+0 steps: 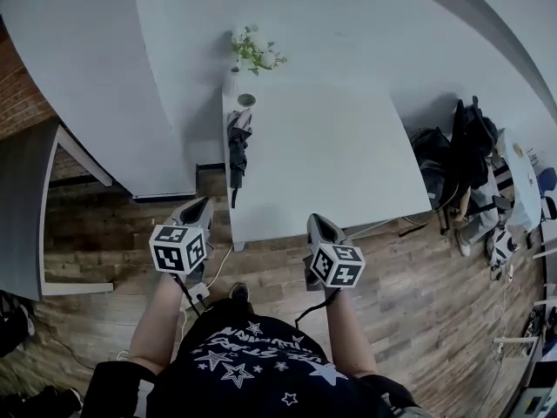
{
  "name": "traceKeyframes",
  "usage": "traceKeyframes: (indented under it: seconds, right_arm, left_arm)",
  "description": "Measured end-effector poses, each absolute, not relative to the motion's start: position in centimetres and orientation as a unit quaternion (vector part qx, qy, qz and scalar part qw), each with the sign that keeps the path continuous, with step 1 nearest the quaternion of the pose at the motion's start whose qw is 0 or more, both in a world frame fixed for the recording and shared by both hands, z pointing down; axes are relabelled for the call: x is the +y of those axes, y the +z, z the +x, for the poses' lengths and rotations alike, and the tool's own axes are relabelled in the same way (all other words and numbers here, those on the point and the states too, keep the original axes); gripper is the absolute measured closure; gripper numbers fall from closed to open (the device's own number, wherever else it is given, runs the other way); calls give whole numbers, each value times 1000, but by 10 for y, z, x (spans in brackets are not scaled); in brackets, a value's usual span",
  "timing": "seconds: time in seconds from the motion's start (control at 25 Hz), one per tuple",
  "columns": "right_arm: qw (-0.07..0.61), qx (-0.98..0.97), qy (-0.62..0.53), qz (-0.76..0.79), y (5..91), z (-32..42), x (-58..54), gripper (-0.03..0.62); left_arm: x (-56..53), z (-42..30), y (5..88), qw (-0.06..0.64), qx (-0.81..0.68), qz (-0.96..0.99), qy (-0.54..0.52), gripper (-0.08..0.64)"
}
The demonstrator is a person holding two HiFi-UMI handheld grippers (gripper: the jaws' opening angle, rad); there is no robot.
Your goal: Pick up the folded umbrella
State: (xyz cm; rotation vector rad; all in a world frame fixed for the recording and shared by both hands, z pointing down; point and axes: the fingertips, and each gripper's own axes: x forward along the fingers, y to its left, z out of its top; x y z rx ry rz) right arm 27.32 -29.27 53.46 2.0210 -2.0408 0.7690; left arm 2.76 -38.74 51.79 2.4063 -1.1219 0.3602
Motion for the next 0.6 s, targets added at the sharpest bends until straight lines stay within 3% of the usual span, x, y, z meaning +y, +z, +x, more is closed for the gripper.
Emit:
traceKeyframes:
  seconds: [0.32,0.44,0.6]
  right_arm:
    - [76,-685,267,674,538,307,-349,577]
    - [77,-693,270,664,543,320,-373,577]
    - [84,-708,272,647,546,340,-411,577]
  left_arm:
    - [-438,65,531,259,-403,865,152,539]
    - [-452,84,539,272,-395,864,154,418]
    - [-471,106,552,295,-400,853,159,179]
